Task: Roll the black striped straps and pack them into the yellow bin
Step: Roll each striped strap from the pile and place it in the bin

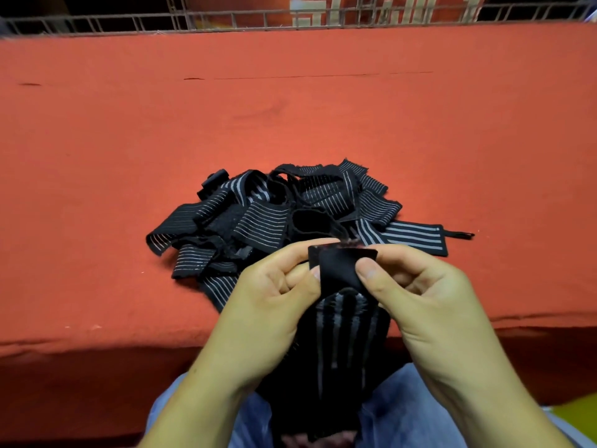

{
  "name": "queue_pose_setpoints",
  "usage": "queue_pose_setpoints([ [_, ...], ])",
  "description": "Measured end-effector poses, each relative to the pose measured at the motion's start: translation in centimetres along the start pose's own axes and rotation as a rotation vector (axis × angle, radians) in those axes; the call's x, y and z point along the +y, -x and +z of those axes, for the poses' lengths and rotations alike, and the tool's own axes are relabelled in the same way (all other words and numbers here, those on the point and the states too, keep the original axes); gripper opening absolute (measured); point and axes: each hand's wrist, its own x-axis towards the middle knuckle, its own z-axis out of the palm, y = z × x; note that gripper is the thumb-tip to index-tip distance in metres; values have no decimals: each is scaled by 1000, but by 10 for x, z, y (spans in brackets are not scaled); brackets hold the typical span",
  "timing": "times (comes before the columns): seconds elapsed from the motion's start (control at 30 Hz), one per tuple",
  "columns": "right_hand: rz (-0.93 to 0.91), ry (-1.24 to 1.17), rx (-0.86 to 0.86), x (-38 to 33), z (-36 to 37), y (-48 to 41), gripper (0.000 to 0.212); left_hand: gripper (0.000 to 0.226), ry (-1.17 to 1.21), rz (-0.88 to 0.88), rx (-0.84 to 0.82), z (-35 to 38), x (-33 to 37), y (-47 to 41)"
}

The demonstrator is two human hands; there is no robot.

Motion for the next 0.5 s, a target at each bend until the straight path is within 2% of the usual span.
queue_pose_setpoints([
  [0.33, -39, 70, 58, 2, 4, 1, 6, 31, 43, -11, -66, 4, 0, 1],
  [0.5, -61, 92, 88, 4, 7, 3, 15, 31, 62, -28, -58, 2, -3, -1],
])
